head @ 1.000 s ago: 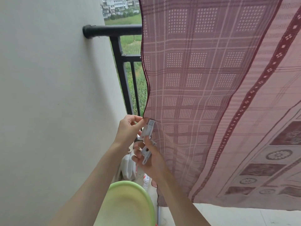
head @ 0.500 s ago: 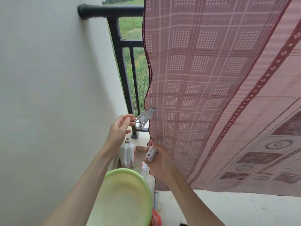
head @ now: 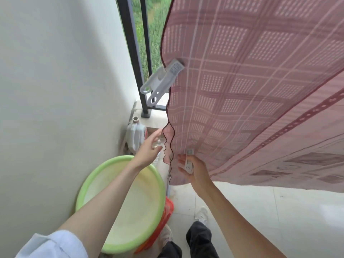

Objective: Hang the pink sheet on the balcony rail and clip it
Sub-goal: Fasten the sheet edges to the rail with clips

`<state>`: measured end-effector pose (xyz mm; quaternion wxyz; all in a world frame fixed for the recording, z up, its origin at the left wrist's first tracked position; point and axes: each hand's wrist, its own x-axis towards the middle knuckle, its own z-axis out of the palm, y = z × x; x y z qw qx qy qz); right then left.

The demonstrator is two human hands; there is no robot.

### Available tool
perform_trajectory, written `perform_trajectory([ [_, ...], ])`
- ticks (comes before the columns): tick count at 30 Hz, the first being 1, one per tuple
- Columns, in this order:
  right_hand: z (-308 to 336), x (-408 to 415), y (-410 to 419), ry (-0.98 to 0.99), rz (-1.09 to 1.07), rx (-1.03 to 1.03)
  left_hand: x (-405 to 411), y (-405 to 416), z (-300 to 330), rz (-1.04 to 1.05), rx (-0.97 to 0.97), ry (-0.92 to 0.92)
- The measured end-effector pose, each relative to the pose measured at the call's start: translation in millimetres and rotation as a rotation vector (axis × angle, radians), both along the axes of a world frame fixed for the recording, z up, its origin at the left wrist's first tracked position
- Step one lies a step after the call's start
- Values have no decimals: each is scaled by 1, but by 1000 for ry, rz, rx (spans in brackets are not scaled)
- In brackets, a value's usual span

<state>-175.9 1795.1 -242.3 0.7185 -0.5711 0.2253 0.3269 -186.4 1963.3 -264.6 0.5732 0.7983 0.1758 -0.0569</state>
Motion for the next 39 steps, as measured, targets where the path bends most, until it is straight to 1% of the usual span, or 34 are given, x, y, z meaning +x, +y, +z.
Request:
perform_trajectory([
  [3,-1,-5,5,-55,-77,158,9,-2,-8,-45,-56,-78],
  [6,10,-3,11,-103,-135,292,7,-7,-3,52,-175,-194],
  [7,13,-1,12,-106,-161,328,4,-9,2,88,-195,-226],
  [9,16,3,14,-89,-204,377,0,-12,9,96,-194,-257],
  [13,12,4,16,-70,-207,403,-4,-14,16,-8,-161,-245],
  [14,11,4,16,-67,-199,408,-3,-16,16,3,-129,-248],
  [16,8,4,16,-55,-167,405,1,-22,18,95,-33,-249],
  [18,8,3,16,-45,-87,357,5,-27,19,202,33,-262],
  [20,7,-1,15,-7,-23,286,5,-29,20,253,57,-265],
  [23,1,-12,12,54,-2,193,2,-26,21,274,32,-234],
  [27,-10,-23,13,30,14,53,1,-18,21,241,3,-187],
  [29,-9,-27,17,51,-4,86,1,-17,22,238,-55,-144],
  [32,-7,-31,22,98,-37,211,2,-18,25,243,-136,-93],
  [35,-10,-35,27,168,-73,351,3,-19,27,240,-105,-91],
  [39,-17,-47,33,211,-115,416,0,-21,32,258,-49,-71],
])
